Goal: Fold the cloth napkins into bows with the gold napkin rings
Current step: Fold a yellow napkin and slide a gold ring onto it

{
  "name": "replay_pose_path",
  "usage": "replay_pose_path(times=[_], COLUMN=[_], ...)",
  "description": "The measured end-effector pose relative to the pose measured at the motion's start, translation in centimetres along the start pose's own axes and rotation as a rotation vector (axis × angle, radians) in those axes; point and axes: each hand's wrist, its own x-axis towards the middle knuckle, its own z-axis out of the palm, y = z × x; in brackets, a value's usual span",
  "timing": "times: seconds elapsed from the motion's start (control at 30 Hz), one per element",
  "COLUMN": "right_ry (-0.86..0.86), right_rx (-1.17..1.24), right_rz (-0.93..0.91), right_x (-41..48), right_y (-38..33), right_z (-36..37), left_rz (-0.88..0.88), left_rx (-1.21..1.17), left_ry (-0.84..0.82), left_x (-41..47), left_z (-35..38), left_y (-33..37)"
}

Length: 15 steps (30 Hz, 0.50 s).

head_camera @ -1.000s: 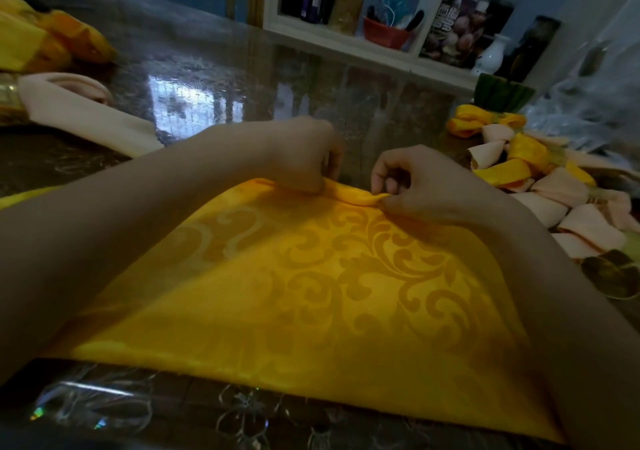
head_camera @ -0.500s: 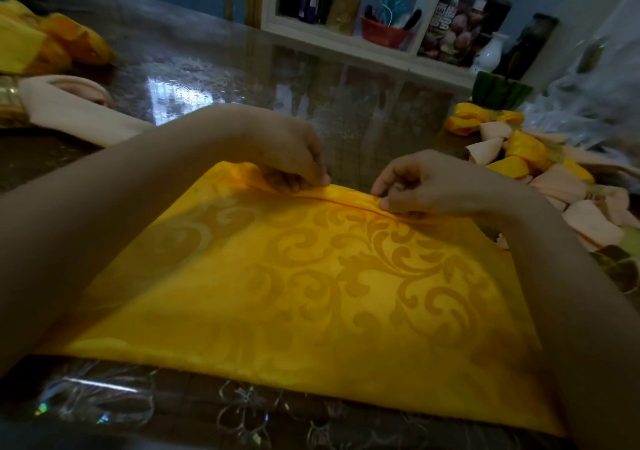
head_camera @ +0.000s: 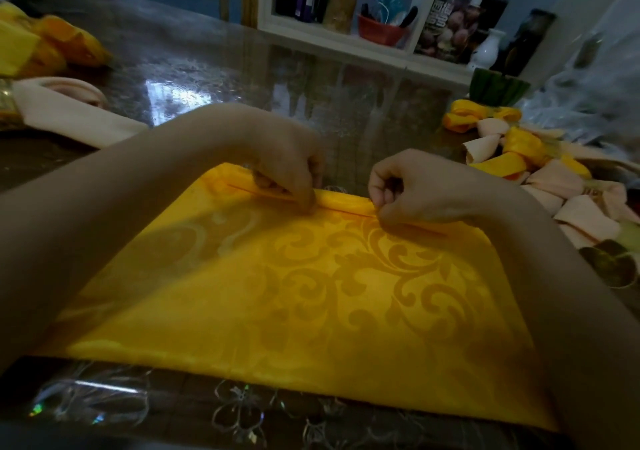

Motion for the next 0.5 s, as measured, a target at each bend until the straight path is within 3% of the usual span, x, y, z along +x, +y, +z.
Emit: replay_pose_path(times=[0.2, 0.33, 0.5], right_ry=[-0.233, -0.168, -0.117], right_rx=[0.126, 0.221, 0.090], right_rz=[0.048, 0.095, 0.116], right_x=[-0.7, -0.1, 0.1], right_y=[0.3, 0.9, 0.8], right_z=[-0.9, -0.6, -0.5], left_rz=[-0.068, -0.078, -0.065], left_rx=[-0.186, -0.139, -0.010], left_ry=[-0.021, -0.044, -0.005], left_x=[0.6, 0.9, 1.0], left_z=[-0.2, -0.3, -0.1], left_y=[-0.5, -1.0, -0.9])
